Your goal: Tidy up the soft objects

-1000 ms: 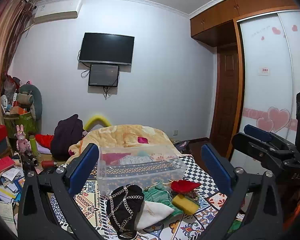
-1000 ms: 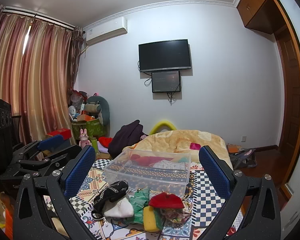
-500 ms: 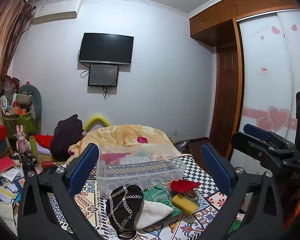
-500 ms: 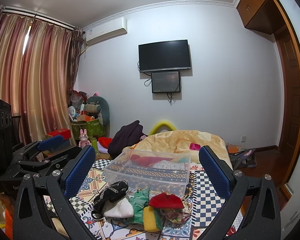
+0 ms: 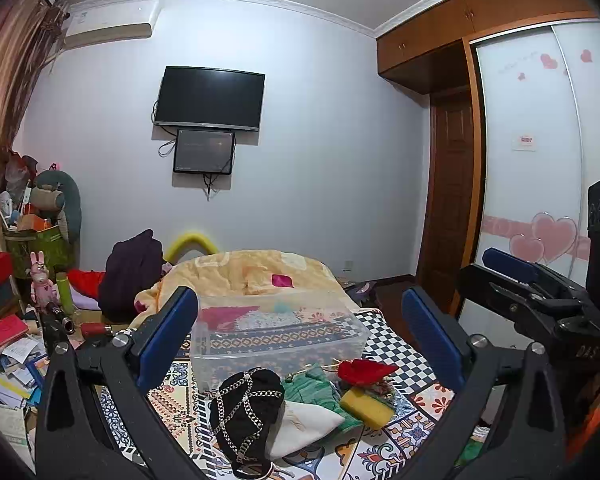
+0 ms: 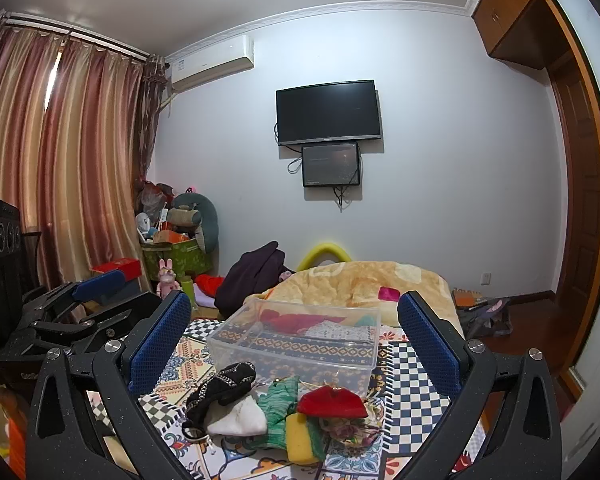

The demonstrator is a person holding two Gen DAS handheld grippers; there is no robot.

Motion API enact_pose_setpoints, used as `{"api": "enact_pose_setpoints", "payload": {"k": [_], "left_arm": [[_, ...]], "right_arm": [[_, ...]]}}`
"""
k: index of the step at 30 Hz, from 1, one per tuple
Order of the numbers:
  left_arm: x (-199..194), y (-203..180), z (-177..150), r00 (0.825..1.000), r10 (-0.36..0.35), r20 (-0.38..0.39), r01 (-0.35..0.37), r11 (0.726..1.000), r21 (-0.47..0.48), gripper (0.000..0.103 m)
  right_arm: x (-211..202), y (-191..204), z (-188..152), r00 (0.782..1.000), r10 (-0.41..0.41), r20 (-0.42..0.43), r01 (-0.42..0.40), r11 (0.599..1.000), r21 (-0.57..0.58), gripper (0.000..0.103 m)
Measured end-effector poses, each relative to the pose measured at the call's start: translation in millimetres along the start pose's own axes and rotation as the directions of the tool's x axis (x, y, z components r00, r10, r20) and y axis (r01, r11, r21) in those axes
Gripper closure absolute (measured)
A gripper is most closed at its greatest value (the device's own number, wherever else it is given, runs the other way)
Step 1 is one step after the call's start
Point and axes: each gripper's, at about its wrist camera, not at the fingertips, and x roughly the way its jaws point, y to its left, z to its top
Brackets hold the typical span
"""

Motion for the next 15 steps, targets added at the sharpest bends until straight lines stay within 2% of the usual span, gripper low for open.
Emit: {"api": "enact_pose_setpoints", "payload": {"k": [5, 10, 15], "left_arm": [[9.2, 2.6, -5.5, 0.999, -0.002, -0.033, 0.002, 1.0, -0.006, 0.0], [29.7, 11.2, -20.0, 0.995, 0.004, -0.104, -0.007, 1.0, -0.025, 0.0], [56.9, 22.6, -49.0, 0.976, 0.003, -0.22, -0.014, 0.999, -0.048, 0.0]], "right_arm": [[6.4, -4.8, -4.4, 1.0, -0.015, -0.017, 0.015, 1.0, 0.009, 0.0], [26.3, -19.1, -17.9, 0.996, -0.044, -0.082, 0.047, 0.998, 0.039, 0.0], [44.6, -32.2, -36.8, 0.986, -0.048, -0.159, 0.056, 0.997, 0.046, 0.0]]}}
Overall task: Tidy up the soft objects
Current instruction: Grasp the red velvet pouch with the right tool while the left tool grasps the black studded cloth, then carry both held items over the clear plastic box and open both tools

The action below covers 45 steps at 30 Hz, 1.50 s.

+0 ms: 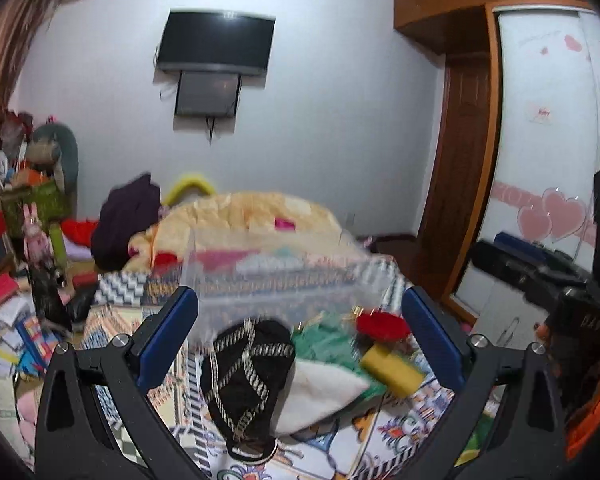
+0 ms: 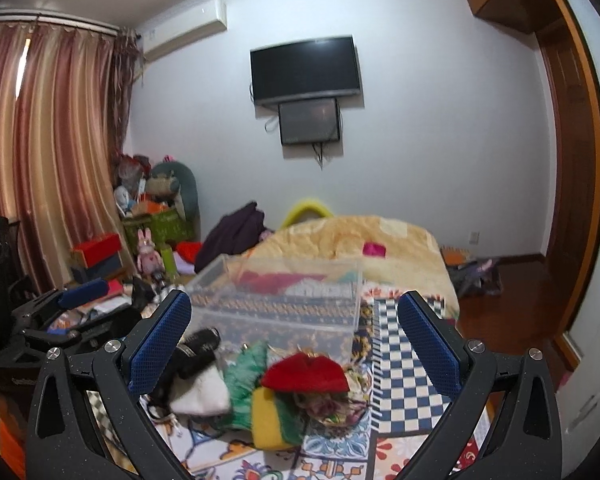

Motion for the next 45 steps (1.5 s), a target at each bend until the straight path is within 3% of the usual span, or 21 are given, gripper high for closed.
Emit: {"api": "enact_pose_setpoints", "payload": {"k": [5, 12, 14, 20, 22, 29, 34, 39, 40, 45], "left_arm": [[30.2, 13.9, -20.7, 0.993, 0.05, -0.104, -0.052, 0.999, -0.016, 0.0], [52.8, 34.9, -37.3, 0.985, 0.017, -0.172, -0.034, 0.995, -0.095, 0.002], [58.5, 36.0, -41.7, 0.982, 0.007, -0.19, -0.025, 0.995, -0.092, 0.013], [77.9, 43.6, -51.2, 0.968, -0.007, -0.249, -0.022, 0.993, -0.114, 0.029], [78.6, 46.7, -52.8, 0.969, 0.003, -0.245, -0.032, 0.993, -0.114, 0.034], [80.9, 52.9, -55.3, 0.969, -0.029, -0.246, -0.007, 0.989, -0.144, 0.07], [75.8, 51.9, -53.3, 0.973, -0.024, -0.232, -0.01, 0.99, -0.144, 0.083], [68.6, 48.8, -50.3, 0.978, -0.008, -0.206, -0.018, 0.992, -0.126, 0.086], [66.9, 48.5, -49.5, 0.98, -0.01, -0.201, -0.016, 0.992, -0.125, 0.086], [57.8, 46.5, -44.0, 0.984, -0.022, -0.175, -0.001, 0.992, -0.129, 0.087]], "right_arm": [[18.4, -8.1, -13.6, 0.997, 0.013, -0.071, -0.012, 1.0, 0.006, 0.0], [47.6, -15.3, -39.4, 0.977, 0.035, -0.211, -0.02, 0.997, 0.075, 0.001], [53.1, -16.6, -45.5, 0.97, 0.029, -0.241, -0.011, 0.997, 0.078, 0.008], [65.4, -23.2, -53.8, 0.952, 0.057, -0.3, -0.02, 0.992, 0.126, 0.024], [67.3, -23.3, -55.2, 0.95, 0.057, -0.307, -0.02, 0.992, 0.124, 0.024], [64.4, -26.9, -48.4, 0.957, 0.056, -0.286, -0.015, 0.989, 0.146, 0.026], [68.7, -41.5, -40.8, 0.961, 0.014, -0.278, 0.03, 0.988, 0.152, 0.025], [99.8, -52.2, -52.0, 0.93, 0.043, -0.365, 0.034, 0.979, 0.2, 0.026], [102.8, -52.0, -54.1, 0.926, 0.051, -0.375, 0.029, 0.978, 0.206, 0.028], [106.9, -48.2, -56.8, 0.914, 0.123, -0.386, -0.031, 0.971, 0.238, 0.057]]}}
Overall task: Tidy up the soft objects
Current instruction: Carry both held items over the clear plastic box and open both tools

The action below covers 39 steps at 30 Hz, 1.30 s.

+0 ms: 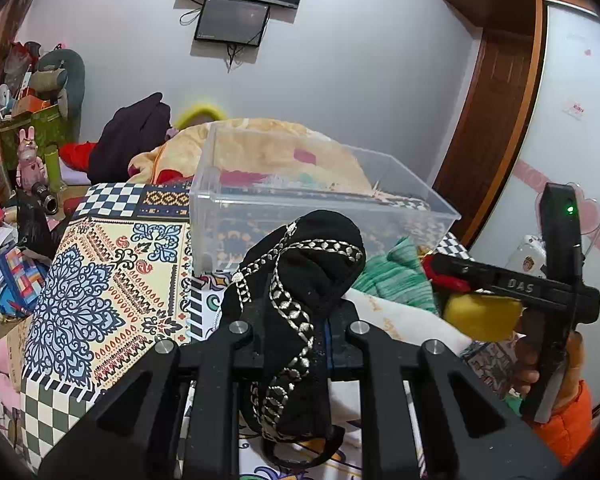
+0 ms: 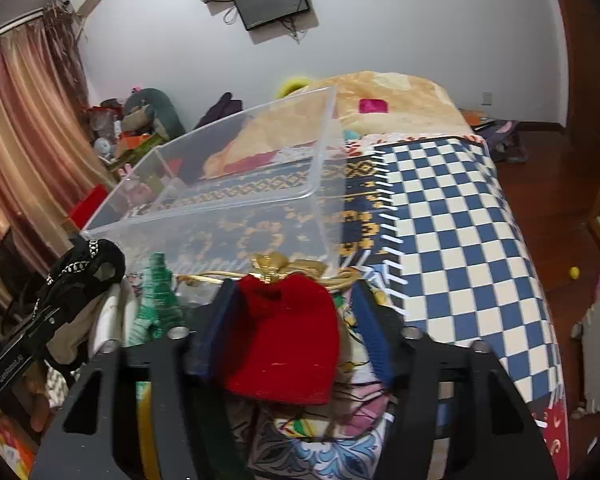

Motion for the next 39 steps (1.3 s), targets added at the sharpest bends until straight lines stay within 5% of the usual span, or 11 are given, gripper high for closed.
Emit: {"api": "enact_pose_setpoints", "payload": {"k": [7, 25, 39], "left_arm": [[-22.8, -6.5, 9.2, 0.998, -0.008, 0.064, 0.008, 1.0, 0.012, 0.087], [-44.2, -5.1, 59.0, 0.99, 0.025, 0.142, -0.03, 0.999, 0.034, 0.087], [-1.5, -5.7, 115.3, 0.989, 0.076, 0.13, -0.088, 0.992, 0.088, 0.087]], "right_arm": [[-8.8, 11.6, 0.0, 0.999, -0.007, 0.034, 0.008, 0.999, -0.032, 0.091], [-68.4, 52.6, 26.4, 0.978, 0.028, 0.206, 0.004, 0.989, -0.151, 0.092], [-56.9, 59.2, 74.2, 0.96, -0.012, 0.281, 0.066, 0.98, -0.185, 0.092]]}}
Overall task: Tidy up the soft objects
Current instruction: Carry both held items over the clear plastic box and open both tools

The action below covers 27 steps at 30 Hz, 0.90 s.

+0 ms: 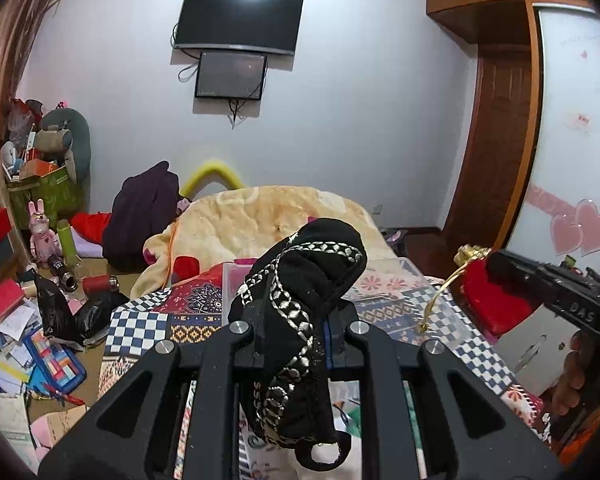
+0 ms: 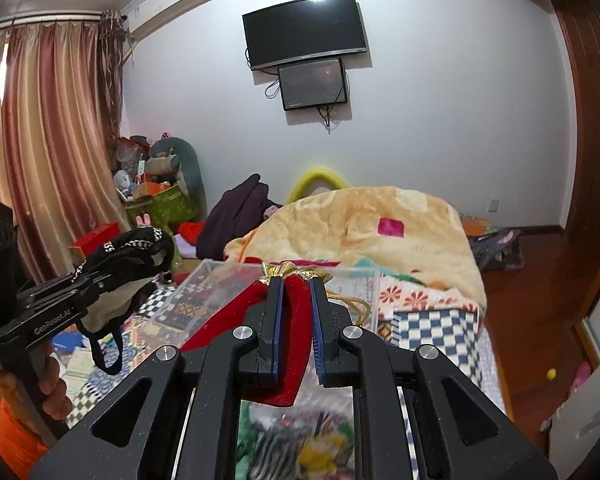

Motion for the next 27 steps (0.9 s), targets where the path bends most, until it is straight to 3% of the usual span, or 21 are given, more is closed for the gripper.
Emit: {"api": "enact_pose_setpoints", "payload": {"k": [7, 15, 19, 27], "left_arm": [[37.7, 2.4, 11.5, 0.998, 0.029, -0.048, -0.029, 1.0, 0.011, 0.087], [82.0, 6.5, 7.4, 0.989, 0.07, -0.128, -0.068, 0.997, 0.022, 0.087], [103.6, 6.0, -3.7, 0.977, 0.094, -0.192, -0.085, 0.995, 0.057, 0.087], [120.1, -1.2, -23.2, 0.957, 0.058, -0.286, -0.034, 0.996, 0.087, 0.086]], "right_arm": [[23.7, 4.4, 7.6, 0.999, -0.039, -0.017, 0.038, 0.998, -0.058, 0.092], [57.8, 2.7, 0.7, 0.993, -0.061, -0.102, 0.05, 0.993, -0.105, 0.092], [77.7, 1.1, -6.9, 0.983, -0.079, -0.167, 0.057, 0.989, -0.134, 0.092], [103.8, 2.1, -23.5, 0.951, -0.104, -0.291, 0.053, 0.983, -0.178, 0.091]]}}
